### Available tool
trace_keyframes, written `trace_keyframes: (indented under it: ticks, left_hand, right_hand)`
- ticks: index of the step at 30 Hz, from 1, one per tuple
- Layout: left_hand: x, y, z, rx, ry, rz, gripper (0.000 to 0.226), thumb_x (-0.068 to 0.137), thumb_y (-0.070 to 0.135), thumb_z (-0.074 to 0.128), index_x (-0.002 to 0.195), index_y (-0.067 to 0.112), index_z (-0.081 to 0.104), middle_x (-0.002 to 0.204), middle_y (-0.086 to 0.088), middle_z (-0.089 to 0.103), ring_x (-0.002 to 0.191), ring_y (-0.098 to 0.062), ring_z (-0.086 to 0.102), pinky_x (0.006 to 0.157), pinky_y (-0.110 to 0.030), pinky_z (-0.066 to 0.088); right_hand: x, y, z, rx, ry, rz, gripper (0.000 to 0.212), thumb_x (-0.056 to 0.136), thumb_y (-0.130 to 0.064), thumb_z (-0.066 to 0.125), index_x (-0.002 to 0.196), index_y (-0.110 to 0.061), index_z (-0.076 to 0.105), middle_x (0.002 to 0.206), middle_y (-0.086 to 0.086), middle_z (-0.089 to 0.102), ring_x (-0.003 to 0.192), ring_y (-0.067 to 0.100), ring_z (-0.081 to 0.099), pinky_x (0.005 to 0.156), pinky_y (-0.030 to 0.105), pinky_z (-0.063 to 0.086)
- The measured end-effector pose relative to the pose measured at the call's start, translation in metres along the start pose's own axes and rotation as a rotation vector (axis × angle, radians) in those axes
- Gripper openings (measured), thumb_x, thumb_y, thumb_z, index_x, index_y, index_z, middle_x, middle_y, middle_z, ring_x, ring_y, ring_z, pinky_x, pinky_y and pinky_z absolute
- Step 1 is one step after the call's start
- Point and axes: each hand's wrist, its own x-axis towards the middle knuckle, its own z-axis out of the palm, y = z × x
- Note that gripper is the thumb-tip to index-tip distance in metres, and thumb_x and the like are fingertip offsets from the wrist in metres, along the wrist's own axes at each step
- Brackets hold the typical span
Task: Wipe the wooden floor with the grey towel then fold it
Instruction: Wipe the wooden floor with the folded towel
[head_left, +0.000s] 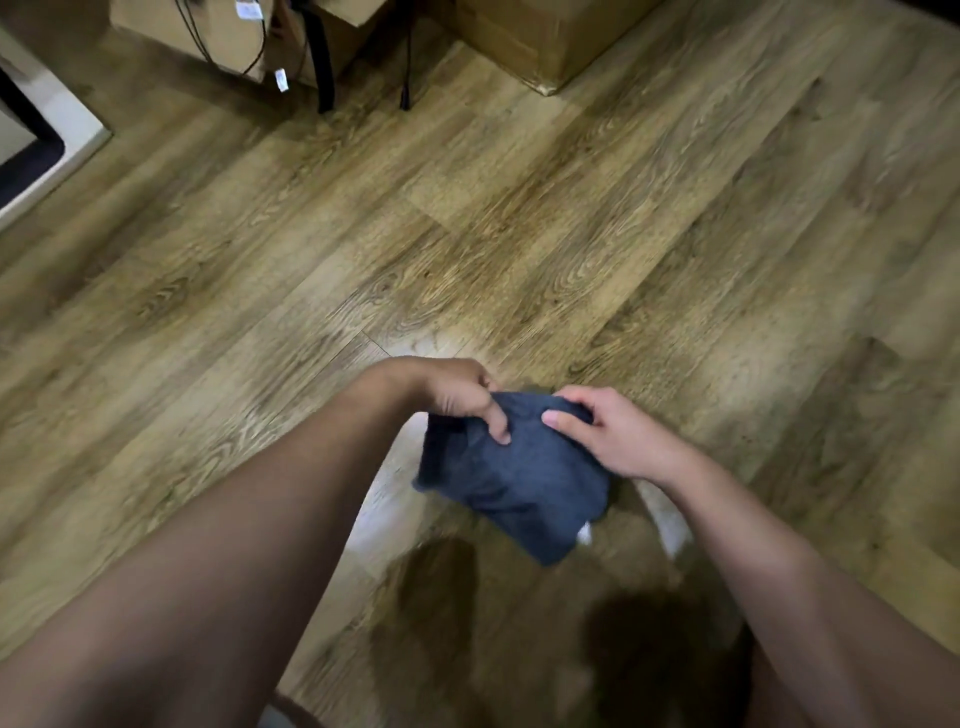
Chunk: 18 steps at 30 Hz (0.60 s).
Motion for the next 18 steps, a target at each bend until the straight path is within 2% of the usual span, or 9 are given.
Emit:
trace_keyframes:
  ticks: [3, 5, 7, 8, 11, 12, 14, 16, 18]
  left_hand:
    - [-0.008, -0.009, -0.007, -0.225, -0.312, -0.094, 0.049, 0.078, 0.031, 0.079, 0.118, 0.005, 0.069, 0.112, -0.014, 0.075, 0.103, -0.028, 0.072, 0.094, -0.038, 0.054]
    - [-0.006, -0.019, -0.011, -0.287, -0.321, -0.094, 0.053, 0.078, 0.039, 0.08, 0.121, 0.011, 0.069, 0.116, -0.007, 0.074, 0.108, -0.022, 0.071, 0.099, -0.035, 0.05]
    - [0.004, -0.024, -0.011, -0.233, -0.087, -0.057, 0.047, 0.078, 0.044, 0.082, 0.116, 0.02, 0.072, 0.114, 0.001, 0.075, 0.109, -0.018, 0.07, 0.1, -0.033, 0.049]
    - [0.011, -0.027, -0.011, -0.162, 0.075, -0.043, 0.044, 0.078, 0.045, 0.082, 0.114, 0.022, 0.071, 0.114, 0.002, 0.073, 0.111, -0.018, 0.067, 0.099, -0.032, 0.048]
    - [0.026, -0.048, -0.007, 0.104, 0.448, -0.06, 0.064, 0.081, 0.049, 0.079, 0.133, 0.023, 0.054, 0.133, -0.007, 0.055, 0.125, -0.026, 0.051, 0.107, -0.042, 0.043]
    - [0.028, -0.057, -0.004, 0.146, 0.484, -0.087, 0.072, 0.081, 0.051, 0.077, 0.141, 0.024, 0.047, 0.142, -0.01, 0.046, 0.133, -0.03, 0.043, 0.112, -0.047, 0.039]
    - [0.029, -0.073, 0.004, 0.139, 0.478, -0.143, 0.085, 0.082, 0.053, 0.075, 0.151, 0.029, 0.033, 0.157, -0.012, 0.025, 0.146, -0.035, 0.021, 0.119, -0.05, 0.026]
    - [0.031, -0.085, 0.011, 0.086, 0.468, -0.213, 0.096, 0.08, 0.06, 0.073, 0.156, 0.035, 0.019, 0.165, -0.009, 0.005, 0.151, -0.037, 0.0, 0.12, -0.054, 0.015]
    - [0.03, -0.092, 0.019, -0.056, 0.484, -0.314, 0.109, 0.075, 0.07, 0.071, 0.157, 0.042, 0.005, 0.167, -0.003, -0.014, 0.151, -0.04, -0.016, 0.12, -0.057, 0.006]
  right_hand:
    - [-0.006, 0.006, 0.004, 0.258, -0.192, 0.174, 0.033, 0.098, -0.031, 0.06, 0.091, 0.0, 0.065, 0.081, 0.007, 0.063, 0.076, 0.018, 0.056, 0.067, 0.033, 0.043]
    - [-0.005, 0.006, 0.005, 0.321, -0.158, 0.184, 0.041, 0.094, -0.038, 0.062, 0.087, 0.002, 0.063, 0.078, 0.007, 0.058, 0.072, 0.018, 0.052, 0.065, 0.031, 0.041]
    - [0.001, 0.011, 0.002, 0.155, 0.054, 0.123, 0.032, 0.096, -0.032, 0.065, 0.091, 0.0, 0.066, 0.08, 0.008, 0.058, 0.075, 0.02, 0.05, 0.072, 0.035, 0.041]
    - [0.004, 0.016, 0.0, -0.082, 0.193, 0.129, 0.026, 0.097, -0.032, 0.064, 0.1, -0.006, 0.069, 0.09, 0.008, 0.063, 0.084, 0.023, 0.055, 0.082, 0.039, 0.043]
    - [0.003, 0.021, 0.001, -0.713, 0.48, 0.138, 0.047, 0.097, -0.055, 0.048, 0.13, -0.023, 0.06, 0.128, 0.005, 0.056, 0.113, 0.035, 0.05, 0.097, 0.047, 0.04]
    - [0.003, 0.02, 0.009, -0.776, 0.451, 0.105, 0.062, 0.094, -0.069, 0.039, 0.138, -0.027, 0.053, 0.137, 0.006, 0.051, 0.116, 0.037, 0.048, 0.097, 0.05, 0.04]
    - [0.005, 0.022, 0.035, -0.878, 0.185, 0.069, 0.095, 0.076, -0.094, 0.021, 0.154, -0.039, 0.024, 0.161, 0.006, 0.026, 0.135, 0.042, 0.034, 0.107, 0.061, 0.032]
    - [0.007, 0.033, 0.07, -1.026, -0.082, 0.07, 0.113, 0.063, -0.102, 0.027, 0.155, -0.045, -0.007, 0.168, 0.004, -0.01, 0.148, 0.051, 0.0, 0.112, 0.074, 0.008]
    - [0.009, 0.048, 0.086, -1.118, -0.108, 0.043, 0.116, 0.065, -0.097, 0.039, 0.155, -0.045, -0.012, 0.167, 0.005, -0.018, 0.147, 0.055, -0.012, 0.109, 0.077, -0.002]
